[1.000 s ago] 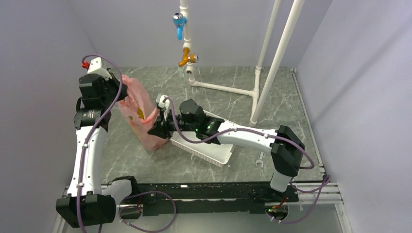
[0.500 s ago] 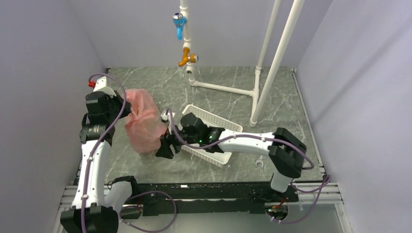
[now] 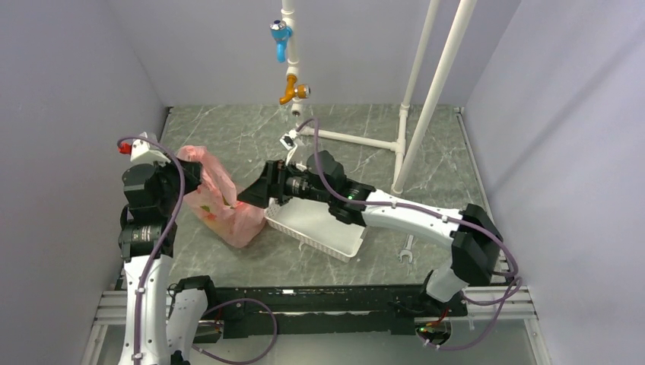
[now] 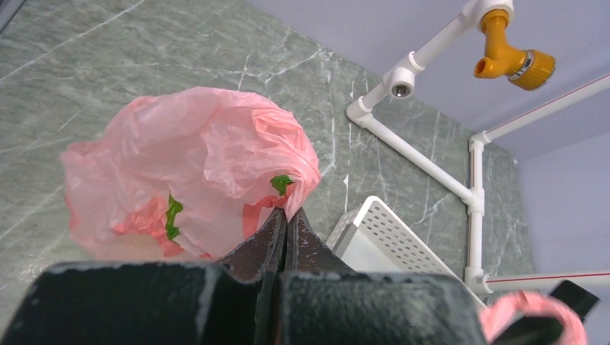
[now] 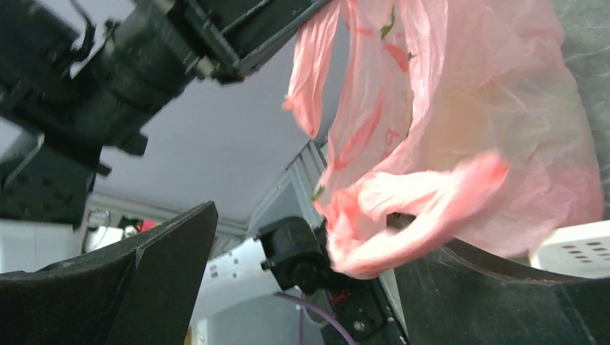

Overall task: Take the fake fruits out of the plastic bag
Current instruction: Adjust the plastic bag at the center of the board.

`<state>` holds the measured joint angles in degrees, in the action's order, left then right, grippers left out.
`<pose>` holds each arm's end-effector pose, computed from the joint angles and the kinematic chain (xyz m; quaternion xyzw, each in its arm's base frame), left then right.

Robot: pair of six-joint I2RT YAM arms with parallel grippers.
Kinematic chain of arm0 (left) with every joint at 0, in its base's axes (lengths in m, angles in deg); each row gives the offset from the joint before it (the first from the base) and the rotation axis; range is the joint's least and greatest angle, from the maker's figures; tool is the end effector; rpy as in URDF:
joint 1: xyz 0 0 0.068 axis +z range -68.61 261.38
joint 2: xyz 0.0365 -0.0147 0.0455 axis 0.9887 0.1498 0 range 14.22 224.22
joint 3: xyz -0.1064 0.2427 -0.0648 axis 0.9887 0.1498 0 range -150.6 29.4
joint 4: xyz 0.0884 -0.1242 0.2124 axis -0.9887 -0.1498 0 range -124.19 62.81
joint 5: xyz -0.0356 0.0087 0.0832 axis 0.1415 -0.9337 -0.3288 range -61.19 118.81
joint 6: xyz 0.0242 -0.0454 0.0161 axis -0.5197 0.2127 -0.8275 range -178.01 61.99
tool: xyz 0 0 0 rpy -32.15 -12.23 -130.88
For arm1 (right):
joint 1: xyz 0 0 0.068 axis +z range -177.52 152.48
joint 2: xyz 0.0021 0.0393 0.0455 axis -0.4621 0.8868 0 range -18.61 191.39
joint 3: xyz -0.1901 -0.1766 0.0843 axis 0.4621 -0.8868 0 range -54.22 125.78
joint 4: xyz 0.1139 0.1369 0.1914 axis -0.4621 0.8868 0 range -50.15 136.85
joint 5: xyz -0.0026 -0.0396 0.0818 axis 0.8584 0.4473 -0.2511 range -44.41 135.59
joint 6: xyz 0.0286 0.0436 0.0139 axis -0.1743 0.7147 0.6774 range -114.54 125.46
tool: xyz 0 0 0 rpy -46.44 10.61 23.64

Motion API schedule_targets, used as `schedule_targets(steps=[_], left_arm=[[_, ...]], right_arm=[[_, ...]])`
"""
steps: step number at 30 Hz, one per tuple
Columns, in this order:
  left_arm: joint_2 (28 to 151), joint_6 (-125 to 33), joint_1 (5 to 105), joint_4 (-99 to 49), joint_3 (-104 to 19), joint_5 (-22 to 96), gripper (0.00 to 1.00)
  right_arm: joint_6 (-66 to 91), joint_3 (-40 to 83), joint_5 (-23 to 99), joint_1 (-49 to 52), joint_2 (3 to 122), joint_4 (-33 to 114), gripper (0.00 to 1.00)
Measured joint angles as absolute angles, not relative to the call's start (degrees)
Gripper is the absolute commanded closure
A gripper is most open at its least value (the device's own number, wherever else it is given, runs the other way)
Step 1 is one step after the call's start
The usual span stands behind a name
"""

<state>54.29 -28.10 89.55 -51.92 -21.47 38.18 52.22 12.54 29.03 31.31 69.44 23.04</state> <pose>0.1526 0.0160 0.3620 -0.2085 0.7585 -0.1789 0.5909 0.1822 0.3209 0.3357 -0.1736 0.7122 0.5991 0.3220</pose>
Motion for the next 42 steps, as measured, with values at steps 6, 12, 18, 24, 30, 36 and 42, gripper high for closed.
schedule_targets(steps=[6, 12, 18, 24, 30, 36, 42], left_arm=[[51.62, -25.21, 89.55, -52.05, -20.32, 38.00, 1.00], [49.74, -24.25, 89.55, -52.31, -19.46, 38.03, 1.00], [49.61, -24.29, 89.55, -52.97, -19.44, 39.12, 1.00], [50.09, -26.35, 89.55, -57.49, -20.71, 39.23, 0.27], [51.47, -30.30, 89.55, -65.84, -26.33, 37.92, 0.04], [47.62, -33.54, 89.50, -71.79, -27.29, 35.88, 0.15], [45.02, -31.07, 89.44, -77.25, -26.87, 33.68, 0.27]], right_arm=[[57.01, 20.41, 35.87, 32.53, 74.03, 28.22, 0.25], [57.45, 22.09, 48.46, 33.69, 72.95, 34.12, 0.57], [53.91, 21.96, 55.35, 33.71, 72.65, 36.54, 0.86], [49.64, 21.42, 56.38, 34.04, 72.56, 35.67, 1.00], [45.29, 15.86, 53.18, 34.08, 70.62, 30.90, 1.00], [44.14, 14.51, 52.20, 34.08, 69.52, 28.78, 1.00], [44.03, 14.51, 51.41, 34.08, 69.44, 27.36, 1.00]])
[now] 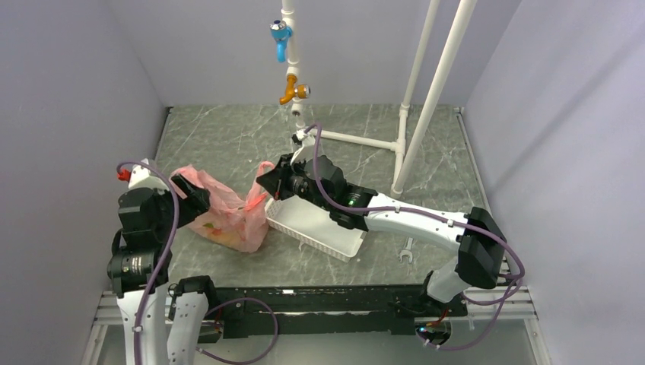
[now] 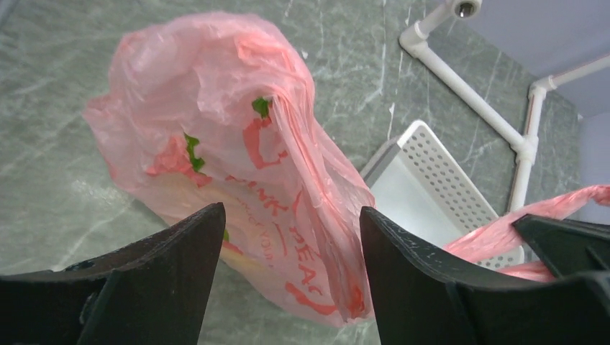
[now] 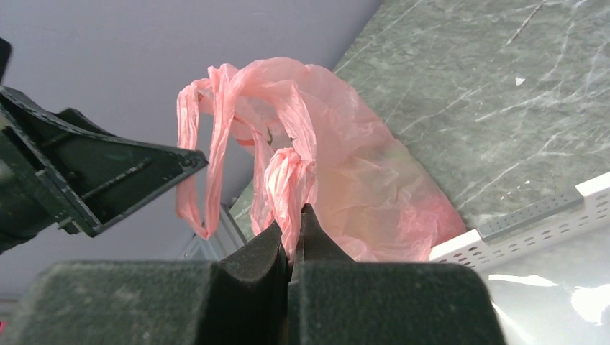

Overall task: Take the fake fruits out of the plastic bag
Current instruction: Adjust the plastic bag at the center of the board.

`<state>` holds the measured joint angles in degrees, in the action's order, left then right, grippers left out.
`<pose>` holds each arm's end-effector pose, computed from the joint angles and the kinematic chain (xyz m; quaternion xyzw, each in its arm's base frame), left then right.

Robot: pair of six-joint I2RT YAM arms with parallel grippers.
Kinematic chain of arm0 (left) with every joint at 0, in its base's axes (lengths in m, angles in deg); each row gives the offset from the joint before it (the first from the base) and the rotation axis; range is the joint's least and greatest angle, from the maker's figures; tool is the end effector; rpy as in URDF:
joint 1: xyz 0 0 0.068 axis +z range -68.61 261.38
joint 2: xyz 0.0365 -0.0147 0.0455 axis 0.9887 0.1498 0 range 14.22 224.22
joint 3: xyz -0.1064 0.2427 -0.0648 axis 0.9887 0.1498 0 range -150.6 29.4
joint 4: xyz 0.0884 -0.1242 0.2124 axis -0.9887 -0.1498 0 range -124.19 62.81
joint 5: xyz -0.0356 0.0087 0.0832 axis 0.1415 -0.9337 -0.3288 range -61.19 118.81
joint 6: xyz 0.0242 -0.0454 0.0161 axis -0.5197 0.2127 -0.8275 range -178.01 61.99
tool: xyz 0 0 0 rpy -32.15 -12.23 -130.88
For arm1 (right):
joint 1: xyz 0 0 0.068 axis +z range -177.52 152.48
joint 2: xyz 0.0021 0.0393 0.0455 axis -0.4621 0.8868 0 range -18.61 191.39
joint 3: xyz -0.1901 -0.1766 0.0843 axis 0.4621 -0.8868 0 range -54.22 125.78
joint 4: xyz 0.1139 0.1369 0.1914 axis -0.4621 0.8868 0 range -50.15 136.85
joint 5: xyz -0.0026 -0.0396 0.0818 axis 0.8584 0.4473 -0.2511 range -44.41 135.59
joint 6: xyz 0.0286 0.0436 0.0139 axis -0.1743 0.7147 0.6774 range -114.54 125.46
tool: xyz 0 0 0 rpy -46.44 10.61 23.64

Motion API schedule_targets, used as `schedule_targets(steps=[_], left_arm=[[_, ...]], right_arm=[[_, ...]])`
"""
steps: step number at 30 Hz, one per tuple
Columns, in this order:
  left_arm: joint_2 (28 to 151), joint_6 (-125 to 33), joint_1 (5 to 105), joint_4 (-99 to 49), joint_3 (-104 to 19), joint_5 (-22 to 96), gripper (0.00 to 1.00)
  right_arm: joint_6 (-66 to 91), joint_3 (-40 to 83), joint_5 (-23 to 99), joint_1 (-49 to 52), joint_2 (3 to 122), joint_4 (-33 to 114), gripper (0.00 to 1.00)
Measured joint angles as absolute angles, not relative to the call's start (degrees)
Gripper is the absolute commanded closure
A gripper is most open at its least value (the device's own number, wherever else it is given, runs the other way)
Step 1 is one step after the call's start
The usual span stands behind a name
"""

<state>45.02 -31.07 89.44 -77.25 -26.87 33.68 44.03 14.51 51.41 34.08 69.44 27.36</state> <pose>0.0878 0.0093 0.3626 -0.2309 0.8087 -0.1238 0.5266 0.1795 0.3244 0.3398 -0.1161 0.7387 0.4841 0.4545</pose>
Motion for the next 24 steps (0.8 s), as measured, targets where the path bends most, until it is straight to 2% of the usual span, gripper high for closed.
schedule_targets(steps=[1, 2, 4, 5, 8, 13, 18, 24], left_arm=[[44.83, -30.02, 89.44, -77.21, -26.13, 34.66, 0.28], [44.61, -29.36, 89.44, -77.14, -25.34, 35.73, 0.34], [43.97, -27.48, 89.44, -76.05, -23.29, 38.83, 0.59], [43.93, -26.70, 89.44, -75.68, -22.61, 40.12, 0.67], [44.37, -24.93, 89.44, -74.08, -21.69, 43.14, 0.75], [42.53, -23.05, 89.44, -70.63, -21.91, 44.45, 0.99], [41.59, -21.87, 89.42, -67.92, -26.81, 42.27, 1.00], [48.19, -22.68, 89.44, -65.12, -36.47, 36.39, 1.00]], right_arm=[[44.03, 14.51, 51.39, 34.08, 69.44, 27.30, 1.00], [44.05, 14.51, 51.37, 34.08, 69.44, 27.28, 1.00], [44.11, 14.49, 51.24, 34.08, 69.44, 27.21, 1.00], [44.16, 14.49, 51.20, 34.08, 69.44, 27.21, 1.00], [44.16, 14.36, 50.91, 34.08, 69.39, 26.99, 1.00], [41.99, 11.60, 49.51, 34.08, 67.80, 26.88, 1.00], [38.13, 4.65, 45.36, 34.23, 64.56, 25.64, 1.00], [36.25, 1.98, 42.74, 34.19, 63.69, 28.13, 1.00]])
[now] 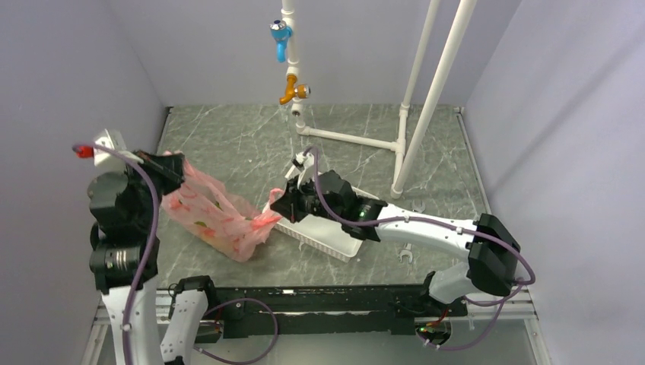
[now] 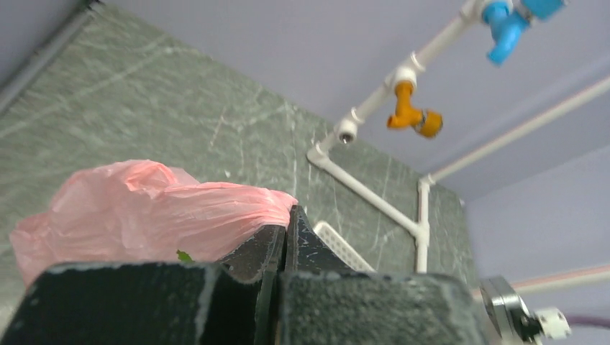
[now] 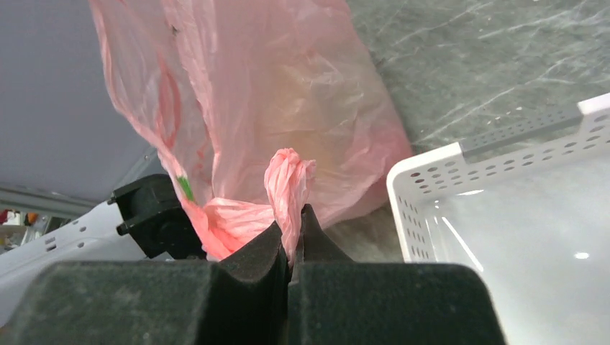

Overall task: Take the fake fruits out of the plastic bag
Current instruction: Adjust the plastic bag at the center of the board.

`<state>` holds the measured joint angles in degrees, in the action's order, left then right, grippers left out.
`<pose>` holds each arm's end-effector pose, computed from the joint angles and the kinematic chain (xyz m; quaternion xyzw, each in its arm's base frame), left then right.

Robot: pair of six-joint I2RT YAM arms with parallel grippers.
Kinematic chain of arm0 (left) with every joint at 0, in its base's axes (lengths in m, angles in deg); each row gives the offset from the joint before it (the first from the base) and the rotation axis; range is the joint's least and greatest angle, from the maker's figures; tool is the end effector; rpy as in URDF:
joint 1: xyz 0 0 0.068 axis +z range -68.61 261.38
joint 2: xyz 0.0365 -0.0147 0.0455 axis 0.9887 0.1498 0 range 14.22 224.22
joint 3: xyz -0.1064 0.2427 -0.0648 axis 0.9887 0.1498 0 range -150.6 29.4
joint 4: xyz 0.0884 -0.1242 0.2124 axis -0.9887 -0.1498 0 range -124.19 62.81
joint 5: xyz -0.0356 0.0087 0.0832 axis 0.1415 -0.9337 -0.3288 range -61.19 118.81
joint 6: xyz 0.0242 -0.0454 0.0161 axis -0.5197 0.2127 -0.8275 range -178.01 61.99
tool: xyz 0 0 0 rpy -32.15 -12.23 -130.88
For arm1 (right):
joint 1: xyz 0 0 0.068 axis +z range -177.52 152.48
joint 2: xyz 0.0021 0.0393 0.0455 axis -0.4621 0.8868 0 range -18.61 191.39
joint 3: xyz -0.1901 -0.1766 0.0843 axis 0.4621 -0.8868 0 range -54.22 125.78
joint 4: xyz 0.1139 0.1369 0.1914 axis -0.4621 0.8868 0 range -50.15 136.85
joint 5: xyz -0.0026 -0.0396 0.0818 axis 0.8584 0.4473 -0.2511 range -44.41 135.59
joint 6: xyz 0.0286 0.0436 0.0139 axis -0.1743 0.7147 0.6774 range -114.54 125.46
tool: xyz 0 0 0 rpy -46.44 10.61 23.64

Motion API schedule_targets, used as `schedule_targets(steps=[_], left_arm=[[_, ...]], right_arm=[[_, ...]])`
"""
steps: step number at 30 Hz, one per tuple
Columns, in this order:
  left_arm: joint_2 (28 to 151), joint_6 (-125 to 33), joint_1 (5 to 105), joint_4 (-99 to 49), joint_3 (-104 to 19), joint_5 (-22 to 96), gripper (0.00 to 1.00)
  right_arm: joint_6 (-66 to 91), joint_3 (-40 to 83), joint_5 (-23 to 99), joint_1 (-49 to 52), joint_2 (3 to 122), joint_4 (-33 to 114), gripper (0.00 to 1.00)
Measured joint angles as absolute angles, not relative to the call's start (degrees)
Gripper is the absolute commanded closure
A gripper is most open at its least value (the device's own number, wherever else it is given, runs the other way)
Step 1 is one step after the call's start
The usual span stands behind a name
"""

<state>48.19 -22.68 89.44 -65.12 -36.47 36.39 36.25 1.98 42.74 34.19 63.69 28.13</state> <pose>0.0859 0.0074 0.4299 -0.2331 0.7056 -0.2051 0.6370 0.1582 0.2978 0.2939 -0.2253 0.7571 0.4563 0.4096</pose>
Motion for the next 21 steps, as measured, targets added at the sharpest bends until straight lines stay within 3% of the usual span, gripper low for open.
schedule_targets(steps=[3, 10, 14, 18, 21], left_arm=[[54.53, -23.81, 89.44, -63.81, -41.36, 32.56, 1.00], [72.02, -25.87, 91.69, -60.07, -54.00, 27.01, 1.00], [79.56, -25.84, 93.88, -58.87, -61.32, 28.28, 1.00], [79.08, -26.46, 94.73, -56.82, -61.87, 29.48, 1.00], [72.32, -27.33, 94.71, -54.54, -54.04, 29.44, 1.00]], right_arm=[[36.27, 8.98, 41.51, 32.25, 66.11, 32.50, 1.00], [34.06, 44.78, 39.09, 23.96, 84.76, 40.06, 1.00], [31.37, 57.96, 39.65, 21.78, 91.31, 45.29, 1.00], [30.30, 59.03, 39.04, 21.78, 91.47, 45.68, 1.00], [31.09, 53.17, 36.92, 22.17, 89.74, 43.60, 1.00]])
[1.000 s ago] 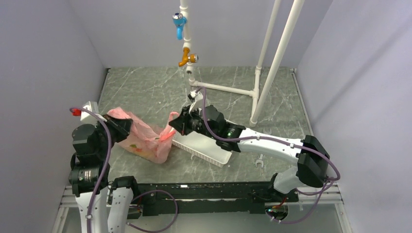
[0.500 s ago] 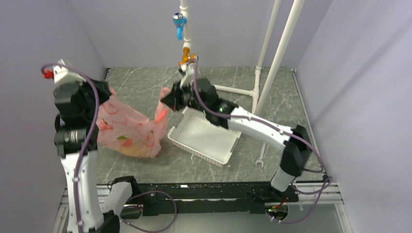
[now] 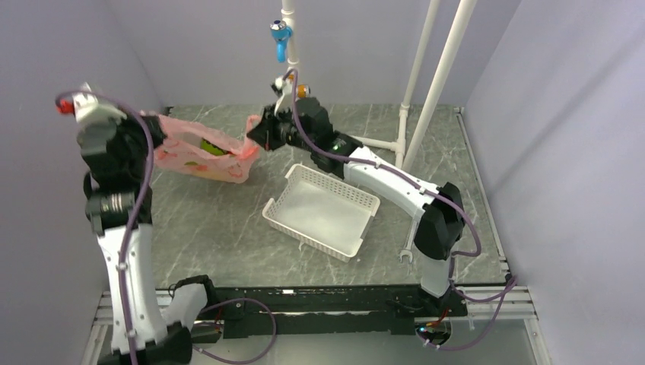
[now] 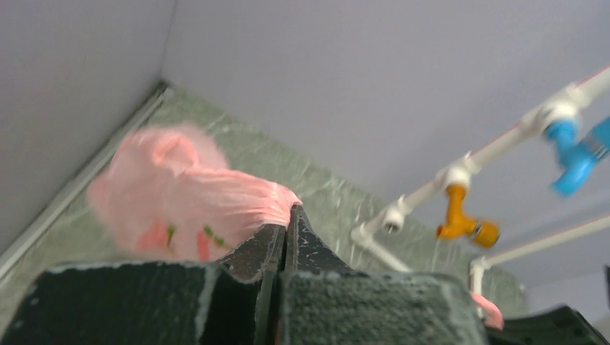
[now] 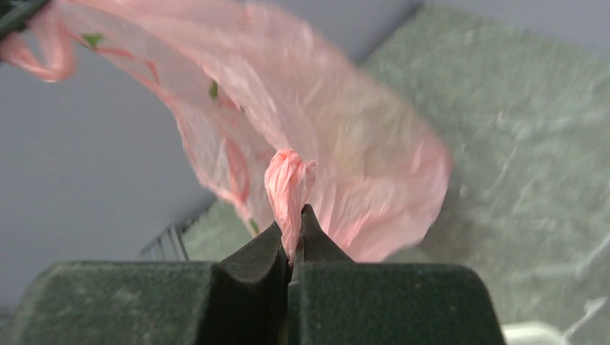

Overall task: Take the fake fruits out of the plastic bag
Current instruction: Adjust the plastic bag at the center of the board.

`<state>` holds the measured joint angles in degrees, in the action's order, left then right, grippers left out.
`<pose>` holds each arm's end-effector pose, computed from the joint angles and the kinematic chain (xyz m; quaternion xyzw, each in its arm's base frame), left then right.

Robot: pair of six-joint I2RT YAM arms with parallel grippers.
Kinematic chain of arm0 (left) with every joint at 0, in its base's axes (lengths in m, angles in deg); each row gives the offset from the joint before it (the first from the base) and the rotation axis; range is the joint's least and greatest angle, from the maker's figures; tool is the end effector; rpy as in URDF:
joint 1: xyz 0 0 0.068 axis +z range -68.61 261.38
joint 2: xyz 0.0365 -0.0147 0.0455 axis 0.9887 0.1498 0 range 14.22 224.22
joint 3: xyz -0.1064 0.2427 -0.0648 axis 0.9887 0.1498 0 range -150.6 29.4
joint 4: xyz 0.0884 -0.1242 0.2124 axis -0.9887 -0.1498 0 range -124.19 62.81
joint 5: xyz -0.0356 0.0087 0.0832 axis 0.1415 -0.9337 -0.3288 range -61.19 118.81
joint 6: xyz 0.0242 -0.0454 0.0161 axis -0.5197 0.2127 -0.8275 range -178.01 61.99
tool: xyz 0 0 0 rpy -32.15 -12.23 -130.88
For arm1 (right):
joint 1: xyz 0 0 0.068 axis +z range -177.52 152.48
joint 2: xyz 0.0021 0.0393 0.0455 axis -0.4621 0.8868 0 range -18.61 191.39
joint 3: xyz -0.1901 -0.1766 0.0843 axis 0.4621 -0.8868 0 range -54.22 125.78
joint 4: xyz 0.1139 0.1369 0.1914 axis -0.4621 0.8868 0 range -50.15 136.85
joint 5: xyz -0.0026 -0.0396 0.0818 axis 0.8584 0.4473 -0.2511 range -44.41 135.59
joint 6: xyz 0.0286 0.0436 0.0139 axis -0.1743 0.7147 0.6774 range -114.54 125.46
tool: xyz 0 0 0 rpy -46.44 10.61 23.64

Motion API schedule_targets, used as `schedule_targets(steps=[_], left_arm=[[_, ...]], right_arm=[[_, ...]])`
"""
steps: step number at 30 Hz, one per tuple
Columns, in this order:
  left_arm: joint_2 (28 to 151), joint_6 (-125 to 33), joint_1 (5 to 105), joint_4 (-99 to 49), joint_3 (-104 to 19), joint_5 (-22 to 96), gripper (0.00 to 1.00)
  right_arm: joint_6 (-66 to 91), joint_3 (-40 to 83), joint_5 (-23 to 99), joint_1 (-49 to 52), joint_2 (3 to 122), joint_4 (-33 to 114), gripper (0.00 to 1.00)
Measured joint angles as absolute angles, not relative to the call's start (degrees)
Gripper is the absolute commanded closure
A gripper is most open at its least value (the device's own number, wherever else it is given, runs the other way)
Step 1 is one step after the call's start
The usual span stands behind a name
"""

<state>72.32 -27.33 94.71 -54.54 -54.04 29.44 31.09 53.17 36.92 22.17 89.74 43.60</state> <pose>0.1809 0.0424 0.4928 -0.2660 0.6685 -0.1086 0.6860 0.2922 0.3527 0.4109 -0.2030 0.7067 0.4568 0.5008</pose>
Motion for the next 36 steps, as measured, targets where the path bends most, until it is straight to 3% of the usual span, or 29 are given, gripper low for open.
schedule_targets(steps=[7, 13, 20, 25, 29, 36], left_arm=[[51.80, -27.81, 94.73, -57.43, -26.61, 28.69, 1.00], [45.46, -29.30, 94.71, -63.70, -19.35, 26.29, 1.00], [37.99, -30.22, 94.71, -64.97, -19.38, 25.50, 1.00], [37.96, -30.35, 94.71, -65.82, -19.35, 26.57, 1.00], [37.66, -30.48, 94.71, -65.93, -19.09, 27.62, 1.00], [37.18, -31.42, 94.73, -66.32, -19.05, 28.78, 1.00]], right_arm=[[33.95, 28.76, 33.53, 27.41, 86.42, 40.52, 0.94], [34.17, 16.58, 34.52, 35.72, 81.89, 41.72, 0.80], [32.62, 16.48, 39.90, 35.20, 75.08, 44.65, 0.37], [29.54, 18.97, 45.64, 34.80, 73.09, 50.75, 0.18], [27.48, 19.47, 50.65, 34.82, 69.20, 56.26, 0.15], [27.09, 24.15, 53.45, 34.89, 60.65, 55.89, 0.26]])
